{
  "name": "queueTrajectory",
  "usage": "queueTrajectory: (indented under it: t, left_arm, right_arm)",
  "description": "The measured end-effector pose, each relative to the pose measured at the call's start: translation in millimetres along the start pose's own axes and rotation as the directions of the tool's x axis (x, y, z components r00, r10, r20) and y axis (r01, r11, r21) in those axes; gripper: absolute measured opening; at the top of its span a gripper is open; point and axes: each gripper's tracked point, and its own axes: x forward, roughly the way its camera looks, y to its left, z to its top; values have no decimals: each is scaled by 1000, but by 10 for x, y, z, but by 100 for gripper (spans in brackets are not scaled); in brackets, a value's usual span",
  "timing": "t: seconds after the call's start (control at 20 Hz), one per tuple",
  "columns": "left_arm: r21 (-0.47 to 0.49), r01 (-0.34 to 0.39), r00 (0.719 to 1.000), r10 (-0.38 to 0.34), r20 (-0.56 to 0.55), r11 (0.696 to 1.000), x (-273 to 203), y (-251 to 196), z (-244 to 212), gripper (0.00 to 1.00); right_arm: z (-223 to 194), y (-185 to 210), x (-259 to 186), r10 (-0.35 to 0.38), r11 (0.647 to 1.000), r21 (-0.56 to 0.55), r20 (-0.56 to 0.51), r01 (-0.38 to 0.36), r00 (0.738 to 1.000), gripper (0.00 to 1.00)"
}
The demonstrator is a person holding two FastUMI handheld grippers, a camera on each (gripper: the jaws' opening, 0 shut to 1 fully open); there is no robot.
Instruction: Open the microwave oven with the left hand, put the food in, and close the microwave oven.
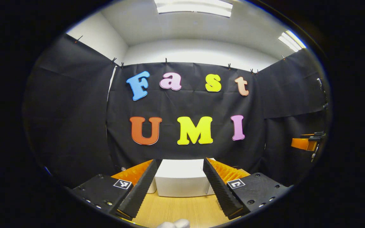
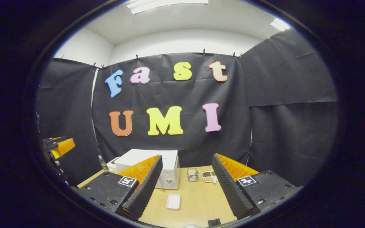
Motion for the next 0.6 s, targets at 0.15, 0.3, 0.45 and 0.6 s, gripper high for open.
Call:
queueTrajectory:
  t: [0.15,0.3,0.45,0.6]
  left_arm:
    - [-5,-8,1000,8,-9,1000,38,-13,33,93]
    - [15,-3,1000,3,12,1000,48,-47,119,93]
    - [38,-3,1000,3,18,999,64,-80,149,93]
    - [29,13,1000,-14,18,999,55,-179,178,93]
  right_arm:
    - [87,24,-15,6,1000,-10,2,-6,1000,91]
    - [46,28,-1,11,1000,-1,-15,-11,1000,91]
    - [40,26,9,11,1000,-10,-28,-12,1000,100]
    - [92,21,26,14,1000,-11,-20,-14,1000,91]
